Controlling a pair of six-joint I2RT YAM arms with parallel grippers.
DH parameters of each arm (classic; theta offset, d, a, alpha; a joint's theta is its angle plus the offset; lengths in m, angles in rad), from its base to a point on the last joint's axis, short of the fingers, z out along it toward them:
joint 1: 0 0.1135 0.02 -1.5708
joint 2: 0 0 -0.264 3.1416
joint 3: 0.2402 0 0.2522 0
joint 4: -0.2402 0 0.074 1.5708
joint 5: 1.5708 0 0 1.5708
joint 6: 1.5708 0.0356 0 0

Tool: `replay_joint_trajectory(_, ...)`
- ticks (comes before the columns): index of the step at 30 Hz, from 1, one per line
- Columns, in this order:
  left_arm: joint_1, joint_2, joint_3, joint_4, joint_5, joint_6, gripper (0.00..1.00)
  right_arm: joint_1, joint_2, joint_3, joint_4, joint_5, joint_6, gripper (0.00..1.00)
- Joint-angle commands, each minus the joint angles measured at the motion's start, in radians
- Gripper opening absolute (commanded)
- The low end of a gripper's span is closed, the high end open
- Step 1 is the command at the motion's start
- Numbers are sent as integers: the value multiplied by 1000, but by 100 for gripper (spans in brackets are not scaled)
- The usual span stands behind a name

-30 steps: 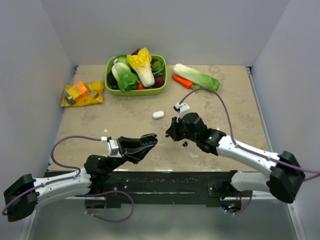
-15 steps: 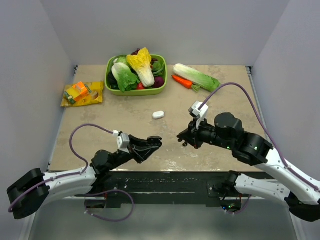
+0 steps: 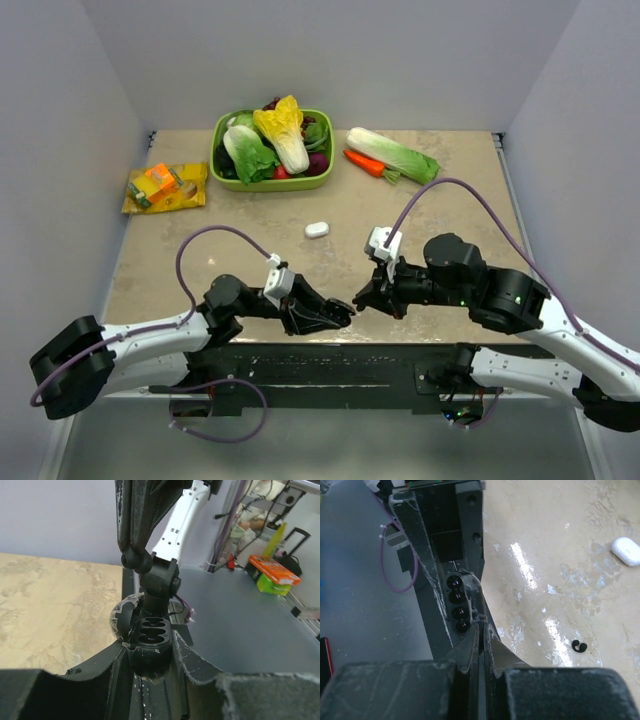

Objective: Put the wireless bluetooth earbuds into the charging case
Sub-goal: Place the earbud in the charging case.

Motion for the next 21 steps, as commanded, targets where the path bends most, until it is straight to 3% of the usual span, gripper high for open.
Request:
replay_joint_trajectory(1,15,93,105,-34,161,-38,0,25,-3,40,12,-18,-42,0)
replay_joint_trajectory(11,60,191,173,-62,238,-122,0,42,5,40,23,-48,-60,0)
replay_joint_trajectory(21,61,256,260,-97,291,-147,0,105,38,21,26,79,-49,0)
